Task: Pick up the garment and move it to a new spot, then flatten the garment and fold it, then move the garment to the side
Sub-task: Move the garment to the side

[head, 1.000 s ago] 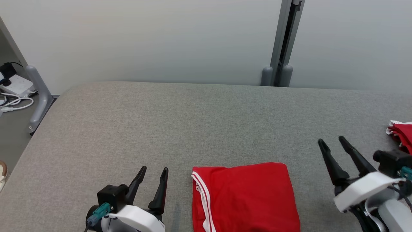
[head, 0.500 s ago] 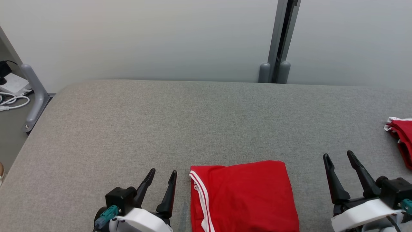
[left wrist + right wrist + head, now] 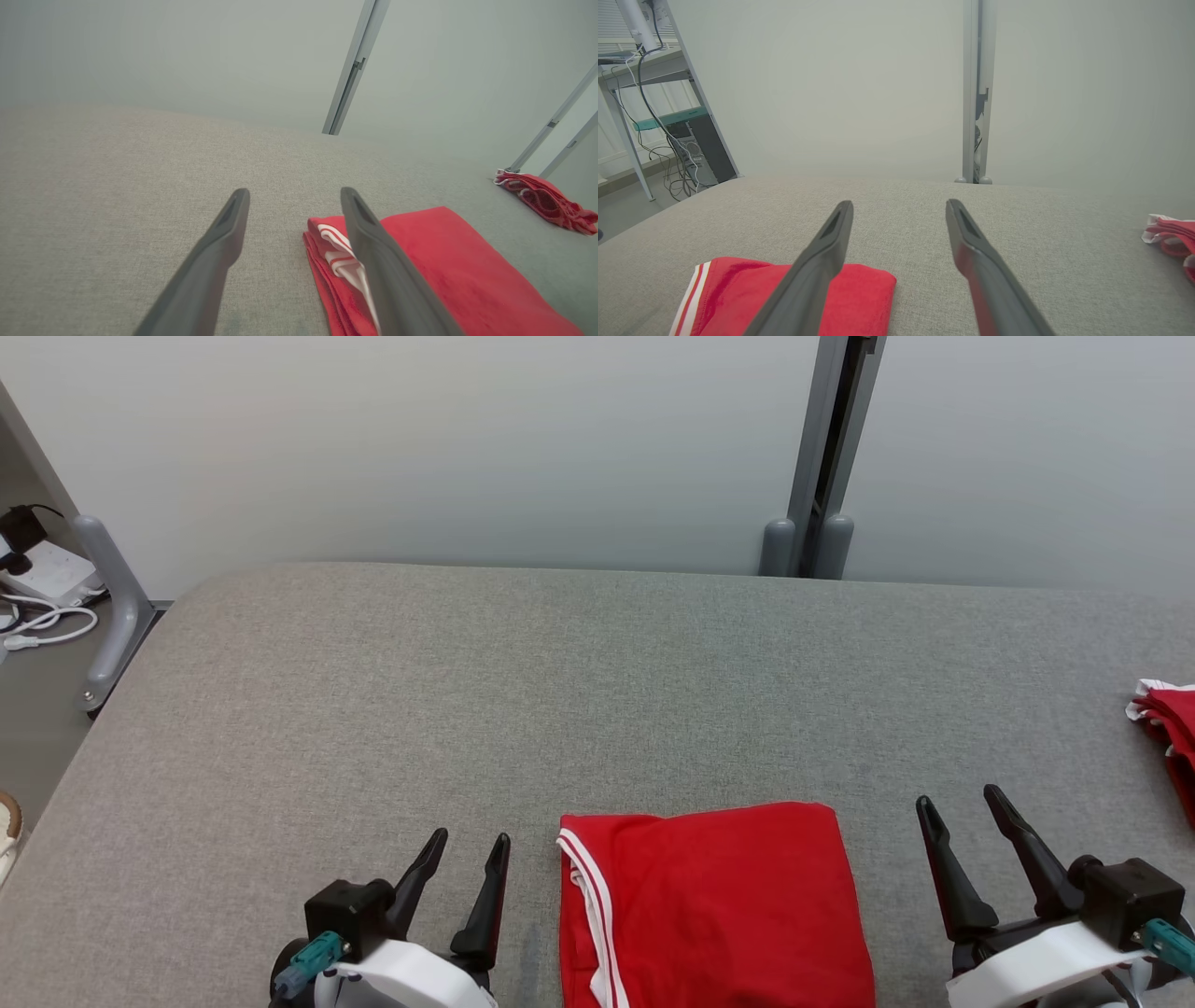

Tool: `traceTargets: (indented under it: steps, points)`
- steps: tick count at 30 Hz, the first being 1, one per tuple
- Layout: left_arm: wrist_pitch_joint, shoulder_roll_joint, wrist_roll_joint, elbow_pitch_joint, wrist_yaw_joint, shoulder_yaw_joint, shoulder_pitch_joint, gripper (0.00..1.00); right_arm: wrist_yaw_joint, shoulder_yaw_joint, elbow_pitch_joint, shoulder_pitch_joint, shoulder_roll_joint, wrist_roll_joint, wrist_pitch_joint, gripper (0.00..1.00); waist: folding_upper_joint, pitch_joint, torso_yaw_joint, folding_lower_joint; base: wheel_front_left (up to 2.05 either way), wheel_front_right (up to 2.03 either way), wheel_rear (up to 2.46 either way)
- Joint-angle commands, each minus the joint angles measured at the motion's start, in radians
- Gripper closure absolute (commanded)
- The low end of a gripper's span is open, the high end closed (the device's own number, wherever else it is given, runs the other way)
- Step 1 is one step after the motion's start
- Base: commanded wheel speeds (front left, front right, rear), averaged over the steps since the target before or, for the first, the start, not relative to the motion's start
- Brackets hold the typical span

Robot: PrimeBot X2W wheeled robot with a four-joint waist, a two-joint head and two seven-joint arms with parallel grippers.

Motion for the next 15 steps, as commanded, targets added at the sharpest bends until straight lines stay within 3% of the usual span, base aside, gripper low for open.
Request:
traceTargets:
  steps: [1, 6, 11, 15]
  points:
    - [-0.005, 0.005, -0.001, 0.002, -0.001, 0.003, -0.011, 0.0, 0.0, 0.002, 0.004, 0.004, -0.008, 0.002, -0.004, 0.0, -0.0001, 0.0, 0.001, 0.0, 0.0, 0.0, 0.0]
    - [0.002, 0.003, -0.05, 0.068, -0.028, -0.099, 0.001, 0.0, 0.0, 0.01, 0.014, -0.002, -0.006, -0.003, -0.004, 0.0, -0.0001, -0.003, -0.002, 0.0, 0.0, 0.0, 0.0]
    - [0.105, 0.006, -0.144, 0.102, -0.044, -0.26, -0.026, 0.0, 0.0, 0.009, 0.023, -0.005, -0.008, 0.001, -0.004, 0.0, -0.0001, -0.003, -0.003, 0.0, 0.0, 0.0, 0.0]
    - [0.187, 0.056, -0.252, 0.072, -0.043, -0.39, -0.049, 0.0, 0.0, 0.006, 0.032, -0.006, -0.006, 0.0, -0.004, 0.0, -0.0001, -0.002, -0.005, 0.0, 0.0, 0.0, 0.0]
